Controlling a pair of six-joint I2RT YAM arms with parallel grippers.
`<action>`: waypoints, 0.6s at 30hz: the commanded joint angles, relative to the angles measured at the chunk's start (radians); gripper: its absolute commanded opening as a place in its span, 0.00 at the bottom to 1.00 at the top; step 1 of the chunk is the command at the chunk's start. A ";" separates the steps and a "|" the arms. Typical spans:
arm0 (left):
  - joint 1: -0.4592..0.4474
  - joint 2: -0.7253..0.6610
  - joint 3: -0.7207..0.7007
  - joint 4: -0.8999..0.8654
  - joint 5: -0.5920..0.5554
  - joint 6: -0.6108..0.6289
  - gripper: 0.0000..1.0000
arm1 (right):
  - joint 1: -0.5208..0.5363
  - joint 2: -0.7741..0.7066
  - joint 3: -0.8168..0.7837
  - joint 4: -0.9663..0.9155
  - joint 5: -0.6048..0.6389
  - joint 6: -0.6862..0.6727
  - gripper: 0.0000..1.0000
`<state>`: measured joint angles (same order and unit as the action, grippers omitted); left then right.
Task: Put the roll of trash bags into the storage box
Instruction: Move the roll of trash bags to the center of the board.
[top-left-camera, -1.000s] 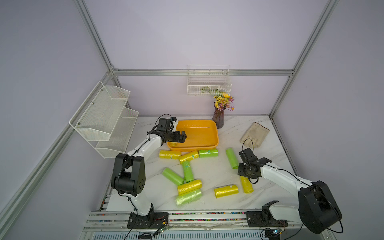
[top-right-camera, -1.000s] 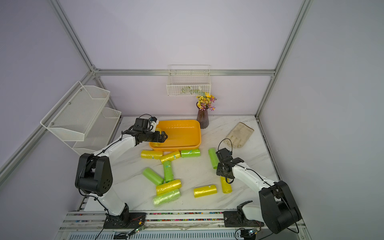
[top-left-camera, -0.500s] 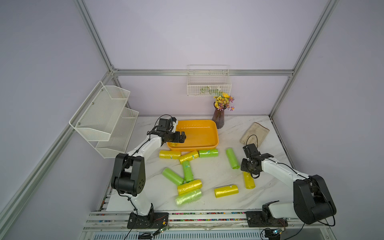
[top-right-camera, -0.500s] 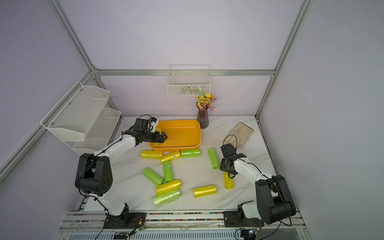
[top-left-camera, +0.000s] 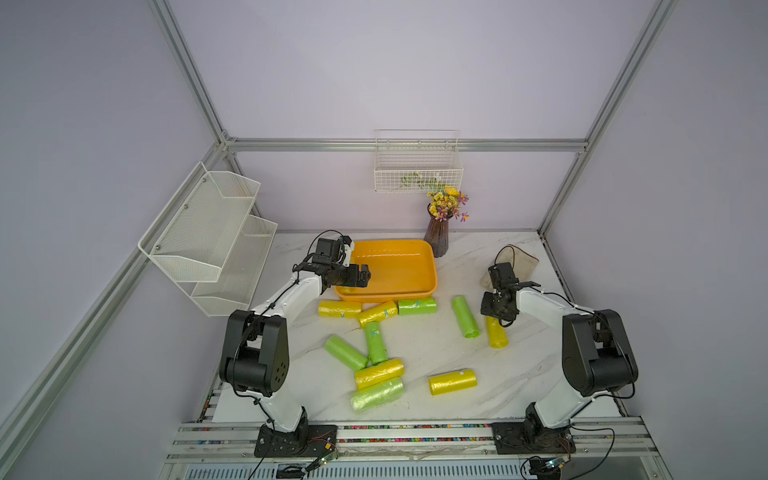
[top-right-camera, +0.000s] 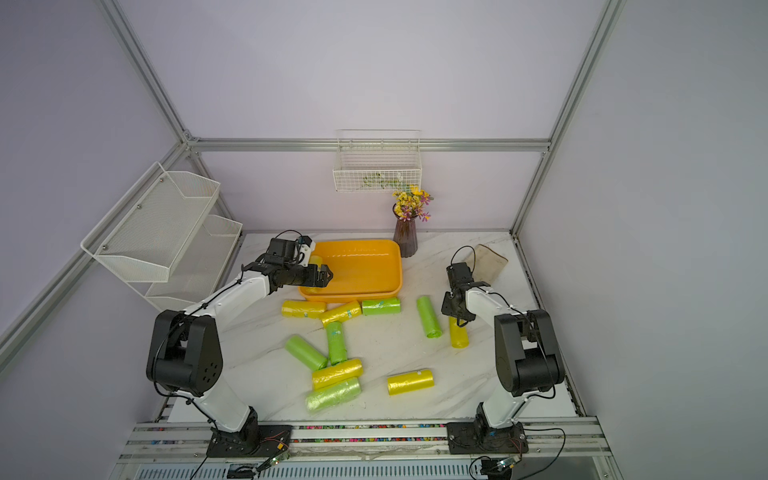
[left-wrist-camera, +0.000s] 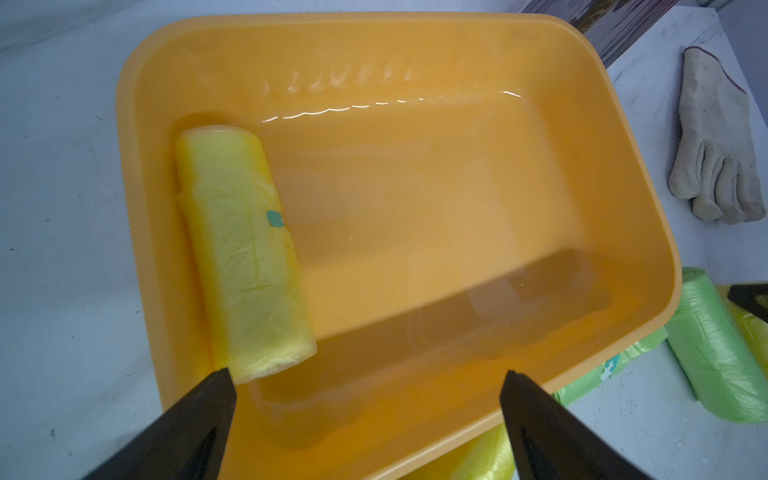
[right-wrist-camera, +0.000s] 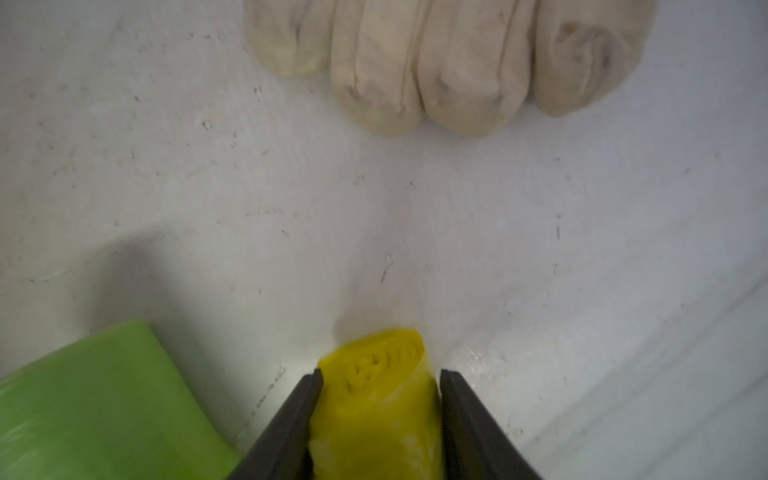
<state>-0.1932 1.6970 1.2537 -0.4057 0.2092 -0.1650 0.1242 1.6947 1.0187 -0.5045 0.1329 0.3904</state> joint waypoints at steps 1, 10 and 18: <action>-0.005 -0.042 0.003 0.024 -0.008 -0.004 1.00 | -0.006 0.047 0.041 0.019 -0.030 -0.030 0.50; -0.005 -0.062 -0.011 0.010 -0.020 -0.001 1.00 | -0.010 0.021 0.025 -0.038 -0.008 -0.084 0.64; -0.005 -0.053 0.004 0.010 -0.007 -0.012 1.00 | -0.009 -0.034 -0.012 -0.092 -0.021 -0.137 0.74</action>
<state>-0.1932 1.6825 1.2449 -0.4091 0.1951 -0.1658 0.1188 1.7008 1.0222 -0.5510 0.1143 0.2893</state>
